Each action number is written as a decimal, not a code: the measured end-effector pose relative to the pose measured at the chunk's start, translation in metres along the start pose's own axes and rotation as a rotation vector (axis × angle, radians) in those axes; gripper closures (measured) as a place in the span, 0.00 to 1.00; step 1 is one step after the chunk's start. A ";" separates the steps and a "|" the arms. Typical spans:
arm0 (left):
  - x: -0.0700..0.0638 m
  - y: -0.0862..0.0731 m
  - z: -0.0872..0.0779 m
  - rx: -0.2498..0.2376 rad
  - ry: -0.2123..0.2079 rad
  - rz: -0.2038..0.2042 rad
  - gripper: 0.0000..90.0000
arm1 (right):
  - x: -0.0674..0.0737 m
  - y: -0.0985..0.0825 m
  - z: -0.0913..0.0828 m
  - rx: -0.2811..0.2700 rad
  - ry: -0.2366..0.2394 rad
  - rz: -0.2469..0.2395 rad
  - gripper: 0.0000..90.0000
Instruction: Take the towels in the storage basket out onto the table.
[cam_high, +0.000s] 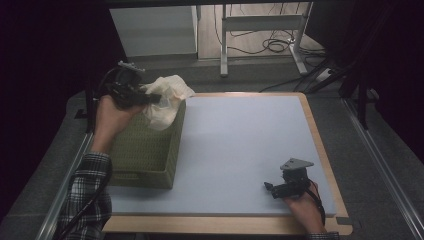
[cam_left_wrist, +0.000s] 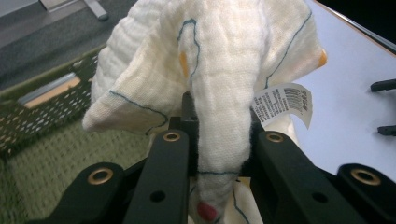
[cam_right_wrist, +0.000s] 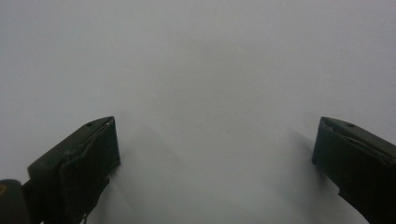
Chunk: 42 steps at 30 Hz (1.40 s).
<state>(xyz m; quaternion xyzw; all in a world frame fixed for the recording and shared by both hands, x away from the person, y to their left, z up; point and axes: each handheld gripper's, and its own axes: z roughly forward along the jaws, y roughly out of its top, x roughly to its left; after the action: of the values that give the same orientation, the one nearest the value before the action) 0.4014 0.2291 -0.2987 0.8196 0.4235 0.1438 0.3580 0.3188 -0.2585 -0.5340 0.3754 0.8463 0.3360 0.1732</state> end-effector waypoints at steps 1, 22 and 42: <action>-0.003 0.002 0.002 0.001 -0.006 0.007 0.89 | 0.000 0.000 0.000 0.002 0.001 0.000 0.01; -0.074 0.031 0.084 0.045 -0.128 0.146 0.89 | 0.000 0.000 0.000 0.001 0.002 -0.001 0.01; -0.134 0.014 0.188 0.125 -0.200 0.231 0.88 | 0.000 0.000 0.000 0.001 0.001 -0.003 0.01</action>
<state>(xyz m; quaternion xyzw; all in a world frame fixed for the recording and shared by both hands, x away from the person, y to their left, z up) 0.4310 0.0293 -0.4118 0.8937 0.2969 0.0752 0.3279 0.3189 -0.2588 -0.5341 0.3742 0.8470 0.3355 0.1732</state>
